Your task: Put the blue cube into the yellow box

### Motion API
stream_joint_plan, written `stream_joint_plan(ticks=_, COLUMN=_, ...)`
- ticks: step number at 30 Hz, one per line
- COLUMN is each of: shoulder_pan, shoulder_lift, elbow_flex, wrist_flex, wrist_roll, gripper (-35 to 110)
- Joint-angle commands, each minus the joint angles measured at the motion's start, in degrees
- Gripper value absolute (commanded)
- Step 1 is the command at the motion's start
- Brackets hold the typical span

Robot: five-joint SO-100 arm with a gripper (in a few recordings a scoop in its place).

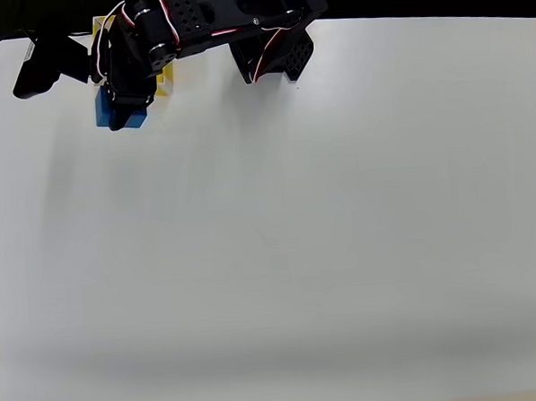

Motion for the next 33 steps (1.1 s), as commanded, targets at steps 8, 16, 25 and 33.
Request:
stream_joint_plan(ticks=8, shoulder_pan=10.2, shoulder_lift=8.9, elbow_flex=7.8, wrist_flex=-2.4, wrist_roll=-7.0, gripper=18)
stream_joint_plan(ticks=16, shoulder_pan=15.2, shoulder_lift=12.9, elbow_flex=14.5, wrist_flex=-6.7, wrist_roll=-14.1, gripper=19)
stream_joint_plan(ticks=25, shoulder_pan=21.8, shoulder_lift=14.6, elbow_flex=22.4, wrist_flex=-12.6, wrist_roll=-21.6, gripper=19)
stream_joint_plan(ticks=33, shoulder_pan=25.0, shoulder_lift=12.0, elbow_flex=27.2, wrist_flex=-19.5, wrist_roll=-24.1, gripper=19)
